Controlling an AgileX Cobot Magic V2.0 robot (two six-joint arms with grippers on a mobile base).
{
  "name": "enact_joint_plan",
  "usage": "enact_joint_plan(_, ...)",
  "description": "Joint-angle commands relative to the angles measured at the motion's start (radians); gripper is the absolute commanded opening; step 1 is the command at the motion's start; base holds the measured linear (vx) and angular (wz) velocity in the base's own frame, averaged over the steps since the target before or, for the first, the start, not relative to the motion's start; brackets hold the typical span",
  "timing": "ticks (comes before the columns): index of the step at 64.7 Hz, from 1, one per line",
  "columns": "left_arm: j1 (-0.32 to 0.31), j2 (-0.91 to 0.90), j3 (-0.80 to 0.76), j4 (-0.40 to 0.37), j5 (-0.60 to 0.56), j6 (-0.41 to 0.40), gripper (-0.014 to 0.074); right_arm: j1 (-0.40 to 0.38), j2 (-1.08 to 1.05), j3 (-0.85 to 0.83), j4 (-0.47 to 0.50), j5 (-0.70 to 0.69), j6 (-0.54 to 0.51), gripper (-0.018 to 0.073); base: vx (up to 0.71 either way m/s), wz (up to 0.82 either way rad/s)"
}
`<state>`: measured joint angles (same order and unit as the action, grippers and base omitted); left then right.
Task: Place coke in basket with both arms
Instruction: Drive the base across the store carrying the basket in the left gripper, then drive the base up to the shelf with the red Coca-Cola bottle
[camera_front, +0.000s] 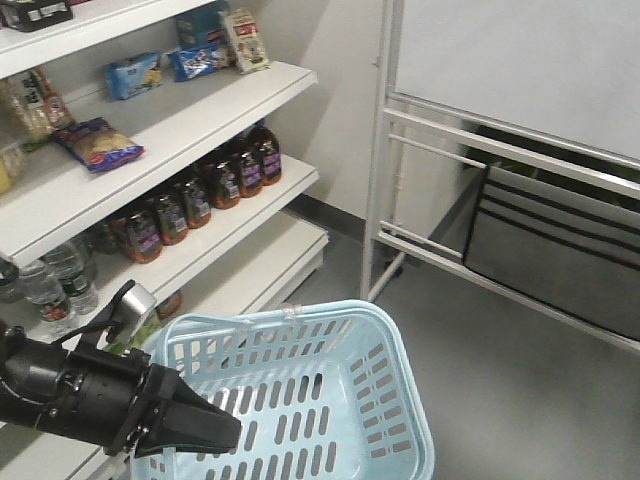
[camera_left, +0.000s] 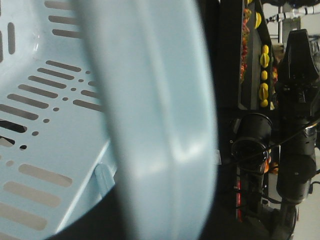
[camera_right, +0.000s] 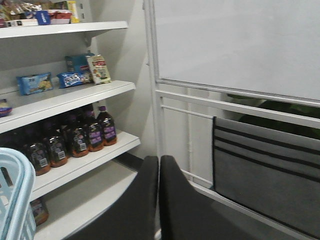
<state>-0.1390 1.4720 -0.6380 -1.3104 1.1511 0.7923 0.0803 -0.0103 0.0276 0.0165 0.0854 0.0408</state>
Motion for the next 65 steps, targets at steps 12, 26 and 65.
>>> enact_joint_plan(12, -0.003, -0.035, -0.019, -0.075, 0.059, 0.012, -0.0006, -0.005, -0.019, 0.011, -0.001, -0.070, -0.005, -0.0009, 0.15, 0.56)
enact_joint_plan(26, -0.003, -0.035, -0.019, -0.075, 0.059, 0.012, -0.0006, -0.005, -0.019, 0.011, -0.001, -0.070, -0.005, -0.0009, 0.16, 0.61)
enact_joint_plan(65, -0.003, -0.035, -0.019, -0.075, 0.059, 0.012, -0.0006, -0.005, -0.019, 0.011, -0.001, -0.071, -0.005, -0.0009, 0.15, 0.59)
